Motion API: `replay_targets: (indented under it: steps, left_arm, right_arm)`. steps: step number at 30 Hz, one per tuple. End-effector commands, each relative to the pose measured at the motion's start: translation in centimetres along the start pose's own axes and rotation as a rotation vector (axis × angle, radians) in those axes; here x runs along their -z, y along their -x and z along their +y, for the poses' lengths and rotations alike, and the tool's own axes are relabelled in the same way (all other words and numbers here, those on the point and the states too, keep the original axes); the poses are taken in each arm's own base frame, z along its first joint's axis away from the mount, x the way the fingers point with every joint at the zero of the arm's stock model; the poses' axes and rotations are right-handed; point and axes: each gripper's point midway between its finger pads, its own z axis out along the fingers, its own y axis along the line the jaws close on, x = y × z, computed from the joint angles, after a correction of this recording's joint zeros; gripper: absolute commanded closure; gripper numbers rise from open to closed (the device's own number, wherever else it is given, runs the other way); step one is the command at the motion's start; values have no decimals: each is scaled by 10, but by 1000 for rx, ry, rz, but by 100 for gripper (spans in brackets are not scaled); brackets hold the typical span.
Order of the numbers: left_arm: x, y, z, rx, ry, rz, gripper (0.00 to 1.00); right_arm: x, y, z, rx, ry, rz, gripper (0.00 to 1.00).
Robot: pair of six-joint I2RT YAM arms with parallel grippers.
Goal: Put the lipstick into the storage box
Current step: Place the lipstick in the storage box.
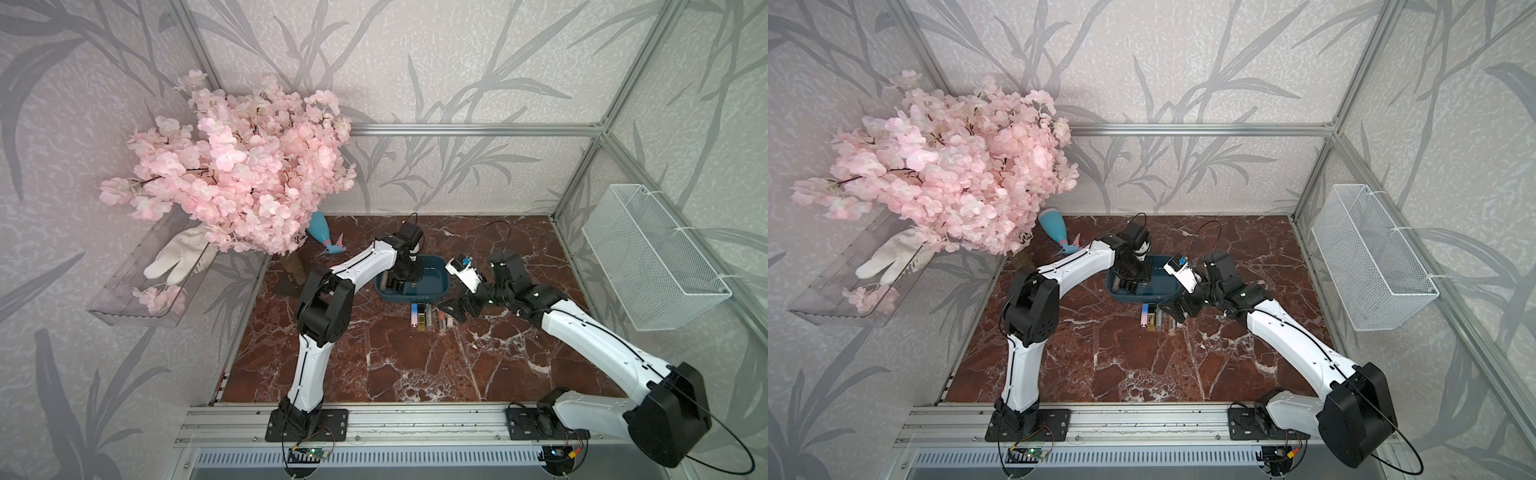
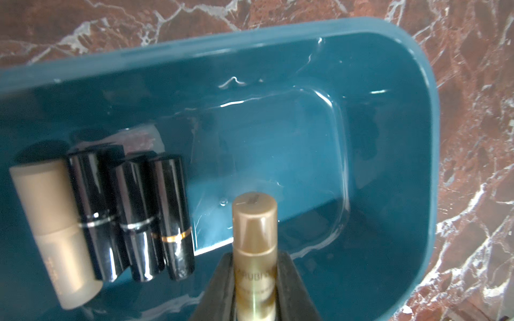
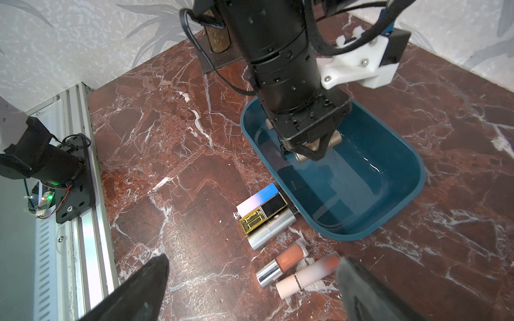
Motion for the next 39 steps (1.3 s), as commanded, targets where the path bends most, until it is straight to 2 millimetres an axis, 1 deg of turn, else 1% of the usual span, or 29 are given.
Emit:
replay_targets:
  steps: [1, 11, 18, 22, 30, 39]
  left_arm:
    - [-5, 2, 9, -35, 48, 16, 77]
    - [-21, 3, 22, -85, 119, 57, 77]
    - [-24, 4, 29, -102, 161, 67, 77]
    - [-24, 5, 30, -103, 171, 67, 77]
    - [-30, -1, 37, -103, 201, 94, 77]
    - [-35, -3, 44, -109, 232, 107, 75]
  right_arm:
    - [-5, -6, 2, 30, 12, 6, 1]
    - [-11, -11, 1, 25, 20, 25, 1]
    - [-15, -10, -1, 17, 22, 29, 1]
    - [-17, -8, -3, 10, 24, 28, 1]
    - [-19, -4, -4, 3, 25, 24, 1]
    - [-20, -4, -4, -10, 27, 26, 1]
